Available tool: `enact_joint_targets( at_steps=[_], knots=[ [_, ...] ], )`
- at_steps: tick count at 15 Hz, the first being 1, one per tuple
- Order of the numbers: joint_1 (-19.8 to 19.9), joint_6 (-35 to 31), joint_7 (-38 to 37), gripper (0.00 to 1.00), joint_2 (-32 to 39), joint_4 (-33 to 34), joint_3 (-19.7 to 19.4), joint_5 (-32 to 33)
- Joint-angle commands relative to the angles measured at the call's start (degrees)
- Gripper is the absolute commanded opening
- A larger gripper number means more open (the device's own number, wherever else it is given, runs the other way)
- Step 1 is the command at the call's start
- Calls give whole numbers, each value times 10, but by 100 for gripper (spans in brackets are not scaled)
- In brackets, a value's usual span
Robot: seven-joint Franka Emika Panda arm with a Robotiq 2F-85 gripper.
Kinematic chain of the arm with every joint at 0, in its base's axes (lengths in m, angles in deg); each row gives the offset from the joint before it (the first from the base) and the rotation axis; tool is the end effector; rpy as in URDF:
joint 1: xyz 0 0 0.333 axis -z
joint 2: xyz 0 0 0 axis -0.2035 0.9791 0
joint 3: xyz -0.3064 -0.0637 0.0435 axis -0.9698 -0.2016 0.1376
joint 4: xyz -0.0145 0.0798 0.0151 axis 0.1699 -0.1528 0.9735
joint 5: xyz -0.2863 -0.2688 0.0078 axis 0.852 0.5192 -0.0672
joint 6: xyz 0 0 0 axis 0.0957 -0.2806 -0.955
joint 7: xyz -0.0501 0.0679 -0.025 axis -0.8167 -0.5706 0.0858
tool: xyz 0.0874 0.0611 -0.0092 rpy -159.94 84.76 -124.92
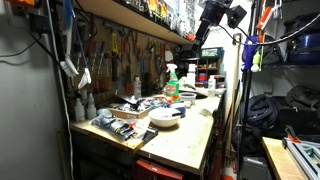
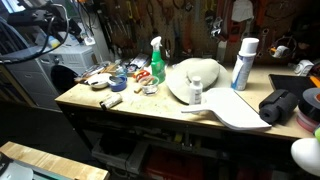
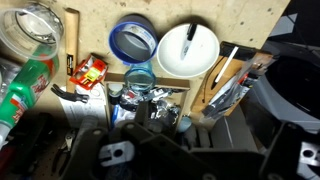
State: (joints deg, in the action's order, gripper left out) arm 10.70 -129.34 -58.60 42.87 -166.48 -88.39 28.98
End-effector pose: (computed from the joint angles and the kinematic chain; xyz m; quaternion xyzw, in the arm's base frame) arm 0.3782 -0.0593 0.5329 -0.9711 -0.0778 -0.2253 0.0080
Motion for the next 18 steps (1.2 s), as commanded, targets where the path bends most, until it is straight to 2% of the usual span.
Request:
enact_joint_targets(
  at_steps=[1,6,10,11,12,16,18],
  knots=[
    [-13,-57,64,100,96,4,-46,-9],
    [-20,-104,136,100,276,61,-73,-39],
    [-3,-89,158,100,370,114,-48,-82],
    [3,-82,157,100,384,127,-40,-95],
    [15,-96,141,100,349,95,-29,-68],
    [26,-96,140,100,364,108,-15,-69],
    [29,-132,151,100,376,100,-10,-81]
  ],
)
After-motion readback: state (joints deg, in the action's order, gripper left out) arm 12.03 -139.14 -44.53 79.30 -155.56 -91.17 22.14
